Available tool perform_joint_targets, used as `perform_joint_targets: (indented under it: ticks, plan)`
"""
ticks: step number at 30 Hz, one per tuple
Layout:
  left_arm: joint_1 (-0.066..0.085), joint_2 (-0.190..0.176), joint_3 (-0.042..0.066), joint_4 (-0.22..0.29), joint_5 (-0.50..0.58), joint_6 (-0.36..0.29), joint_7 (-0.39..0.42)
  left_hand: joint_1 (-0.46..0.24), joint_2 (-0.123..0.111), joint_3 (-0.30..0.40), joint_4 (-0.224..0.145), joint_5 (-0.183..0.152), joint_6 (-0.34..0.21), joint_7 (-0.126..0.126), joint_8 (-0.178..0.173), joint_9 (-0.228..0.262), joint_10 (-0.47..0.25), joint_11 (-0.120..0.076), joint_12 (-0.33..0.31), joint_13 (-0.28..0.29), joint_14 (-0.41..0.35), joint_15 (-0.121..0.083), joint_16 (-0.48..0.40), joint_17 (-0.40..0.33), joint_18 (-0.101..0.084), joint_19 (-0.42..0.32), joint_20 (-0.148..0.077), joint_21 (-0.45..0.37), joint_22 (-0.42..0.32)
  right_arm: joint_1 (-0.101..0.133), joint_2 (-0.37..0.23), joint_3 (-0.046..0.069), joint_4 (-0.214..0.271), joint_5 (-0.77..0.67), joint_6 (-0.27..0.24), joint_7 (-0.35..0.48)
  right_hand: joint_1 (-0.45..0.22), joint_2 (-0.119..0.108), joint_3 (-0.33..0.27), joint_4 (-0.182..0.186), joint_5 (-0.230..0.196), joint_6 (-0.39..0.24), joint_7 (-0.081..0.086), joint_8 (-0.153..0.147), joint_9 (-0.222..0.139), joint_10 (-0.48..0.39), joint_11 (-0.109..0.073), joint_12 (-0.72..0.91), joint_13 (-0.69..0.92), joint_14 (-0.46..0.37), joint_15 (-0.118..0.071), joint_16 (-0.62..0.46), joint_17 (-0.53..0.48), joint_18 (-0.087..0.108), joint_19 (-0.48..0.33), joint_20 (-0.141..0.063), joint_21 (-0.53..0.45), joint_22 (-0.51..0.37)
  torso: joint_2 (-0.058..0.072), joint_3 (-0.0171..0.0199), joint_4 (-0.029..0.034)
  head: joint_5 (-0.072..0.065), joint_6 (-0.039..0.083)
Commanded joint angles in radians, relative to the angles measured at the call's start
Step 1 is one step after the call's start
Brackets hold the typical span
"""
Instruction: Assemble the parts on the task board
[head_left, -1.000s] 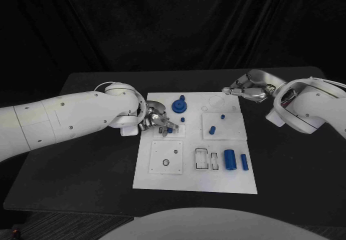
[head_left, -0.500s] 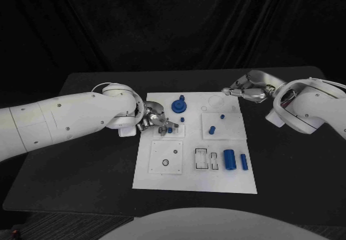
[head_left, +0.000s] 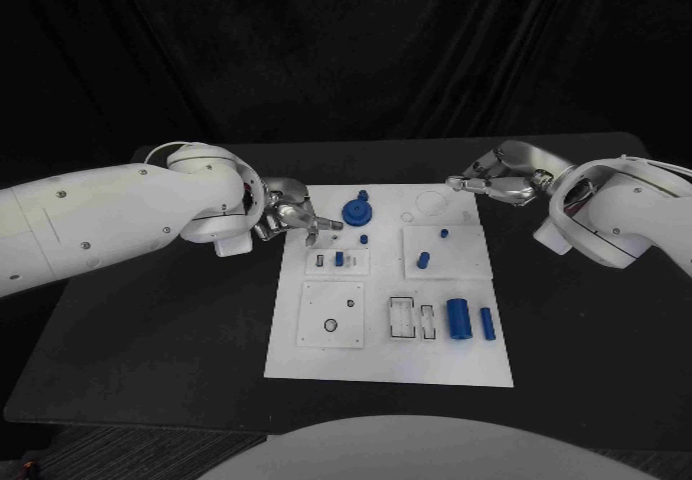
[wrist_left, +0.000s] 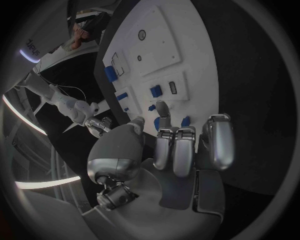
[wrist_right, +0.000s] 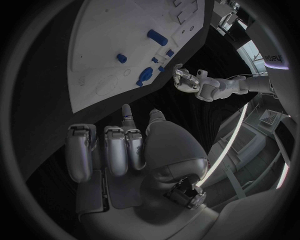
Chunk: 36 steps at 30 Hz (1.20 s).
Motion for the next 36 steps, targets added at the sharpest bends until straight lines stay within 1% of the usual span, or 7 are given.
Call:
perform_joint_targets:
  ticks: [1,7,15,19,24,31,36]
  plan:
    - [0.020,-0.011,0.001,0.010,0.055,-0.042,0.029,0.013,-0.003,-0.014,0.006,-0.004,0.000,-0.008,0.013,0.016,0.106,-0.008,0.003,0.262,0.106,-0.008,0.003,0.263,-0.008,0.012,0.000,0.012,0.189,-0.002,-0.002,0.001,0.002,-0.001,0.004,-0.022,0.000,0.003,0.001,0.004,0.003,0.003,-0.002,-0.003,0.001,0.106,0.002,-0.003,0.261,0.105,0.003,0.003,0.263,-0.004,0.081,0.002,-0.004,0.248,-0.001,0.0012,-0.0008,0.001,0.000]
    - [0.038,-0.017,0.001,-0.006,0.080,-0.025,0.031,0.054,0.004,-0.030,0.012,-0.003,-0.006,-0.012,0.030,0.043,0.106,-0.011,0.003,0.262,0.106,-0.011,0.003,0.263,-0.011,0.020,-0.004,0.020,0.195,-0.002,-0.001,0.001,0.001,-0.001,0.005,-0.023,-0.002,0.004,0.000,0.005,0.002,0.003,-0.002,-0.003,0.001,0.106,0.002,-0.003,0.261,0.105,0.003,0.003,0.263,-0.004,0.081,0.002,-0.004,0.248,0.002,-0.0002,-0.0005,0.001,0.000]
    - [0.042,0.012,0.000,-0.096,-0.045,-0.002,0.032,0.118,0.016,-0.044,0.012,0.001,-0.064,0.000,0.016,0.061,0.106,-0.003,0.003,0.262,0.106,-0.005,0.003,0.263,-0.010,0.016,0.000,0.013,0.194,-0.003,-0.001,0.001,0.001,-0.001,0.010,-0.022,-0.002,0.004,0.000,0.005,0.002,0.003,-0.002,-0.003,0.001,0.106,0.001,-0.003,0.261,0.105,0.003,0.003,0.263,-0.005,0.083,0.002,-0.002,0.249,0.001,0.0013,-0.0001,0.001,0.000]
    - [0.035,0.035,0.000,-0.151,-0.068,0.002,0.032,0.130,0.019,-0.046,0.012,0.004,-0.075,0.002,0.012,0.064,0.106,-0.001,0.003,0.262,0.106,-0.003,0.003,0.263,-0.010,0.015,0.002,0.013,0.194,-0.005,-0.002,0.001,0.001,-0.001,0.010,-0.019,-0.001,0.004,0.000,0.004,0.003,0.002,-0.002,-0.003,0.001,0.106,0.001,-0.003,0.261,0.105,0.003,0.003,0.263,-0.005,0.083,0.002,-0.001,0.249,0.000,0.0013,-0.0009,0.004,0.000]
    - [0.018,0.067,0.000,-0.212,-0.079,-0.002,0.034,0.133,0.017,-0.051,0.014,0.004,-0.083,0.005,0.008,0.065,0.106,0.002,0.003,0.262,0.106,-0.002,0.003,0.263,-0.009,0.014,0.003,0.010,0.194,-0.010,-0.004,0.001,0.004,-0.001,0.012,-0.016,0.006,0.003,0.001,0.000,0.015,0.001,-0.003,-0.005,0.002,0.106,0.000,-0.003,0.261,0.105,0.002,0.003,0.263,-0.005,0.083,0.001,-0.003,0.249,0.001,-0.0015,-0.0015,0.006,0.000]
    - [-0.001,0.098,0.000,-0.257,-0.083,0.002,0.036,0.158,0.018,-0.074,0.025,0.004,-0.154,0.028,-0.034,0.057,0.106,0.021,0.003,0.262,0.106,0.014,0.003,0.263,-0.008,0.007,0.017,0.003,0.192,-0.012,-0.003,0.001,0.006,-0.001,0.011,-0.013,0.014,0.002,0.003,-0.003,0.023,0.001,-0.004,-0.005,0.002,0.106,0.000,-0.003,0.261,0.105,0.001,0.003,0.263,-0.004,0.080,0.001,-0.006,0.247,0.000,-0.0034,-0.0017,0.008,0.000]
    - [-0.008,0.108,0.000,-0.267,-0.083,0.004,0.036,0.169,0.019,-0.083,0.026,0.005,-0.175,0.037,-0.055,0.047,0.106,0.029,0.003,0.262,0.106,0.021,0.003,0.263,-0.008,0.006,0.022,0.001,0.191,-0.013,-0.004,0.001,0.007,-0.001,0.010,-0.014,0.021,0.001,0.005,-0.005,0.031,0.001,-0.004,-0.006,0.003,0.106,0.000,-0.003,0.261,0.105,0.001,0.003,0.263,-0.004,0.080,0.000,-0.007,0.247,0.001,-0.0044,-0.0011,0.010,0.000]
